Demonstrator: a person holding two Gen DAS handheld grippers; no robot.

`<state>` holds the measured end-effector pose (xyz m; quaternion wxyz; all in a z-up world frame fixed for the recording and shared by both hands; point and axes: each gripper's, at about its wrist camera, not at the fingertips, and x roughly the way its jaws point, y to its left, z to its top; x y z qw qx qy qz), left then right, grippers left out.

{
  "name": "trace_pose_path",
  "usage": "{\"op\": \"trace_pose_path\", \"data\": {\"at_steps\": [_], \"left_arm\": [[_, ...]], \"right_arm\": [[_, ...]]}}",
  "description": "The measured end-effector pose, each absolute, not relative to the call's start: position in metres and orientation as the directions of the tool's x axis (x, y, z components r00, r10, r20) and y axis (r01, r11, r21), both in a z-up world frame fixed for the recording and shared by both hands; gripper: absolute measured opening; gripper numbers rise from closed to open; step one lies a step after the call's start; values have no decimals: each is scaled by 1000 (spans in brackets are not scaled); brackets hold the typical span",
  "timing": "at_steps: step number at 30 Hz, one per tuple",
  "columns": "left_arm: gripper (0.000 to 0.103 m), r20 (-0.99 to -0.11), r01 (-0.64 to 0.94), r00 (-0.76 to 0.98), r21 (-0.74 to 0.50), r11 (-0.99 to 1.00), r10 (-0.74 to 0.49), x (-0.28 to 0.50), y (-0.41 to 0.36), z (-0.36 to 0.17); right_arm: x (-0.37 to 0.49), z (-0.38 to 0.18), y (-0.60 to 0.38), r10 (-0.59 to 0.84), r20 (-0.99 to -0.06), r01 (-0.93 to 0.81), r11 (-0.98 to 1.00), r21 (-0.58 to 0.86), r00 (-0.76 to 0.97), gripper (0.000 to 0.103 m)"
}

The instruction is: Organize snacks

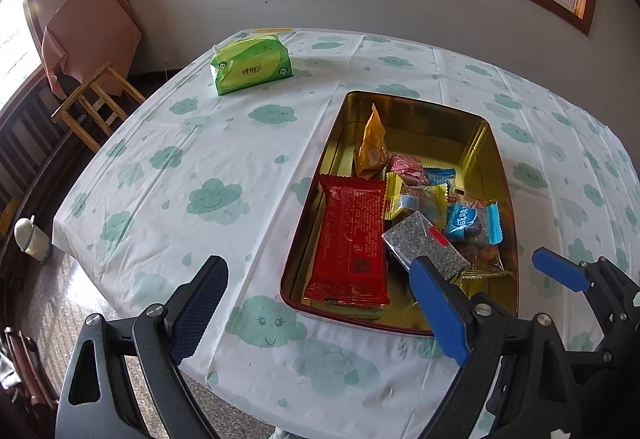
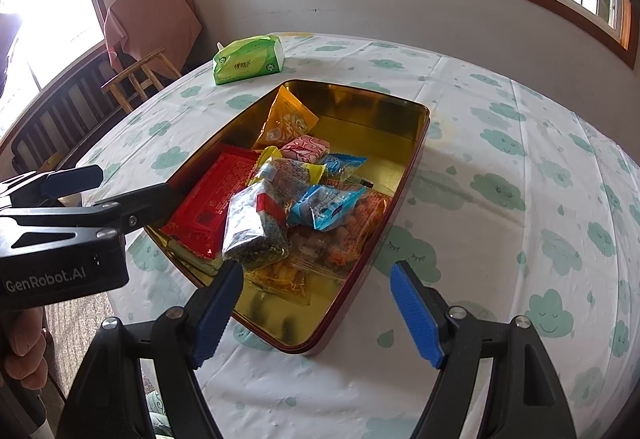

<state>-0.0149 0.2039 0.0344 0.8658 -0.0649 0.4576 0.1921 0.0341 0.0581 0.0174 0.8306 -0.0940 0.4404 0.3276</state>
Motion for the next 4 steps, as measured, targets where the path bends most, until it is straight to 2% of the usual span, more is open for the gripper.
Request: {"op": "trace_pose_path", "data": {"at_steps": [4], "left_arm": [[91,-822,-389,508,50,920,260,-14,204,35]], "right_arm": [[34,17,58,462,-793,-627,767,134,396,78]]}}
